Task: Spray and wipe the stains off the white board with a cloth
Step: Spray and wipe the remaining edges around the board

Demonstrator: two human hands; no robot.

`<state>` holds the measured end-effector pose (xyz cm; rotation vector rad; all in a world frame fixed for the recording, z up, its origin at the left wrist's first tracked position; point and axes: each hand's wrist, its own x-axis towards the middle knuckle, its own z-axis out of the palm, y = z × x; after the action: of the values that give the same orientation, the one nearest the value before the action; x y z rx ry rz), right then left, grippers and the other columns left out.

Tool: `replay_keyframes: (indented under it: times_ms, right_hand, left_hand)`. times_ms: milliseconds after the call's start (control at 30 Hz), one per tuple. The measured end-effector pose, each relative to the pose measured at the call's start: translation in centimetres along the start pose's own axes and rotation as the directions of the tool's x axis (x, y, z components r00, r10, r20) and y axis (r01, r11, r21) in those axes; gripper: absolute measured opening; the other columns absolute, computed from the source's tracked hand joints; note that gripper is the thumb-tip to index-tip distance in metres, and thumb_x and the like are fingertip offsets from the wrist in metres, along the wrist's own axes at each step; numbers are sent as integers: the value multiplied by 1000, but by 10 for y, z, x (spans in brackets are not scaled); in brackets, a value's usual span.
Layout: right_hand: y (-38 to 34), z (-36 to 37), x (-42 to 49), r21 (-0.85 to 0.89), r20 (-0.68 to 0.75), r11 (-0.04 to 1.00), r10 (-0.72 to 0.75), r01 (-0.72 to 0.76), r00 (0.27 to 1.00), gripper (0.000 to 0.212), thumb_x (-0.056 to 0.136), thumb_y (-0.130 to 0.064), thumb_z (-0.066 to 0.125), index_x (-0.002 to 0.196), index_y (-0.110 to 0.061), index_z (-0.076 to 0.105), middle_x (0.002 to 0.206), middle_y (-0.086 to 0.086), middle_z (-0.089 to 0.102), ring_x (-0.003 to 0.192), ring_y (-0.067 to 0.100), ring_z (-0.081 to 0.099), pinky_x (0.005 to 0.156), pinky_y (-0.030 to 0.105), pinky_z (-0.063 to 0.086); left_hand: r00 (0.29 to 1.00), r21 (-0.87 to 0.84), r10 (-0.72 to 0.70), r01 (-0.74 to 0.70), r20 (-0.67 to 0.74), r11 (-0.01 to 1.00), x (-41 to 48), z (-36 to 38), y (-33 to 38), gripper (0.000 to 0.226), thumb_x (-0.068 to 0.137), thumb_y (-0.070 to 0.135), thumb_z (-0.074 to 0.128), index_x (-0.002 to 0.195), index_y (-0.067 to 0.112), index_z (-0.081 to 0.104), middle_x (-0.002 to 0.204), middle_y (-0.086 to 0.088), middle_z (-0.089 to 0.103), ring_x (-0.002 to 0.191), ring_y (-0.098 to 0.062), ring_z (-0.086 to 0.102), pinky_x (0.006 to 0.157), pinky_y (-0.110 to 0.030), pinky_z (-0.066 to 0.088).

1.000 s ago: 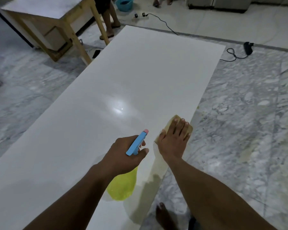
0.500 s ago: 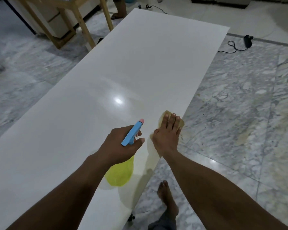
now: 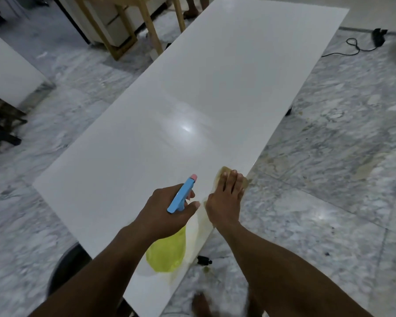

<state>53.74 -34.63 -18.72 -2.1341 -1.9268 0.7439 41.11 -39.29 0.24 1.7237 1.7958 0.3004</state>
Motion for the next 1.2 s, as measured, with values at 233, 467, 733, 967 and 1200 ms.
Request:
replay_keyframes:
  times_ms: [233,467,733,967,1200]
  right_hand:
    - [-27,39,-74,4,-20,1000,10,-10,1000,75,98,-32,36,157,-8,-3,163,19,-15,150,38,-18,122,58,4]
    - [-73,94,-189,8,-14,1000,21,-21,1000,76,99,-35,36,156,-9,-7,163,17,-20,149,36,-23,121,55,-2]
    - [-104,134,-295,-91,30,995,-29,32,999,68,95,-21,34,155,0,8,163,23,-4,150,40,-12,123,53,0]
    - [-117,35,-320,795,248,479,304,-372,920,32,100,-29,44,105,-9,68,106,15,68,90,27,64,76,32,52]
    - [-72,-76,-268,778,464,-485,17,-398,886,71,93,-61,41,128,-3,63,130,25,63,104,40,68,79,52,60]
  left_hand:
    - [998,72,57,-57,12,996,-61,-13,-48,18,89,45,69,97,35,56,93,10,69,79,-11,65,68,-19,45]
    - [990,26,135,-136,49,990,-160,-19,-118,19,89,43,70,98,34,57,93,8,69,80,-12,66,72,-22,51]
    - [991,10,125,-126,54,992,-244,-28,-199,18,88,44,70,93,30,60,78,14,62,72,-8,63,67,-23,51]
    - [981,-13,177,-176,81,984,-244,-41,-185,22,88,48,68,98,30,63,89,9,67,78,-9,65,75,-30,58]
    - [923,53,318,-337,217,940,-188,-43,-111,19,88,50,64,92,33,59,88,12,64,82,-12,62,75,-31,54]
